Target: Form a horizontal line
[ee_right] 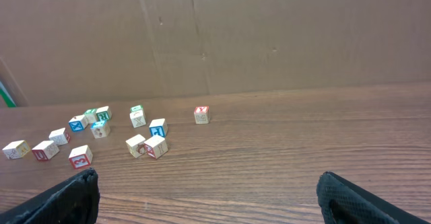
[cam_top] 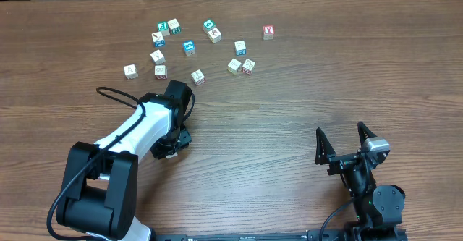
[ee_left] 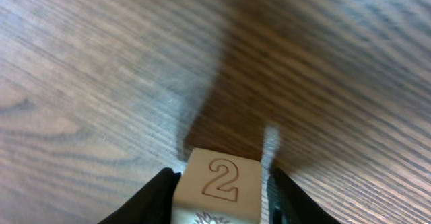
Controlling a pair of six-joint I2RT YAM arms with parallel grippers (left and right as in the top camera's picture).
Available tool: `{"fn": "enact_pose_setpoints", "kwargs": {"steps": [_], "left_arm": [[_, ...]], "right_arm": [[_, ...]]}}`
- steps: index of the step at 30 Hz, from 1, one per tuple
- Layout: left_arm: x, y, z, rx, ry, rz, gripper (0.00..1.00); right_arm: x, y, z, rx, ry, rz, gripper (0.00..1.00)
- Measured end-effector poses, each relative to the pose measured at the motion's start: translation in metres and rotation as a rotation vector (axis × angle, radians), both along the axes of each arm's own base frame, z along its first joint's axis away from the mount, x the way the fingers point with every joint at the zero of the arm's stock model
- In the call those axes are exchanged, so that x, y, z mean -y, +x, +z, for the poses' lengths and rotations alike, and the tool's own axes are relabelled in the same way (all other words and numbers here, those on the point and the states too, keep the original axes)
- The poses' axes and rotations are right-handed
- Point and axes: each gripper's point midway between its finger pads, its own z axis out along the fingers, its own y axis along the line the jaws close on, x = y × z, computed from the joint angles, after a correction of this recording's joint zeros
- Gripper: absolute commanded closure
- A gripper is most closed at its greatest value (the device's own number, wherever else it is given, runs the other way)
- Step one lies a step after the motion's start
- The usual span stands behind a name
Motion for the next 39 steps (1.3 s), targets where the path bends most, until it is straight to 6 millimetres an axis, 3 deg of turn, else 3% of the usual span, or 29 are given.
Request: {"fn": "enact_pose_setpoints", "kwargs": {"steps": [2, 5, 10, 16, 25, 32, 39], "left_arm": [[0.001, 0.002, 0.0, 0.001, -0.004, -0.042, 0.76], [0.002, 0.006, 0.002, 0.003, -0.009, -0.088, 0.83], [0.011, 0.016, 0.004, 0.031, -0.053, -0.122, 0.82], [0.038, 0.041, 0.006, 0.125, -0.192, -0.211, 0.78], [0.07, 0.077, 0.028, 0.251, -0.326, -0.303, 0.8], [0.093, 0.078, 0.039, 0.263, -0.328, -0.387, 0.79], [0.122, 0.094, 0.08, 0.323, -0.289, -0.479, 0.79]], "right_arm": [[0.0, 0.0, 0.0, 0.0, 0.0, 0.0, 0.0], [0.0, 0.0, 0.0, 0.0, 0.0, 0.0, 0.0], [0.0, 0.0, 0.0, 0.0, 0.0, 0.0, 0.0], [0.0, 0.0, 0.0, 0.0, 0.0, 0.0, 0.0], [0.0, 0.0, 0.0, 0.0, 0.0, 0.0, 0.0], [0.0, 0.0, 0.0, -0.001, 0.0, 0.0, 0.0], [0.0, 0.0, 0.0, -0.001, 0.0, 0.0, 0.0]]}}
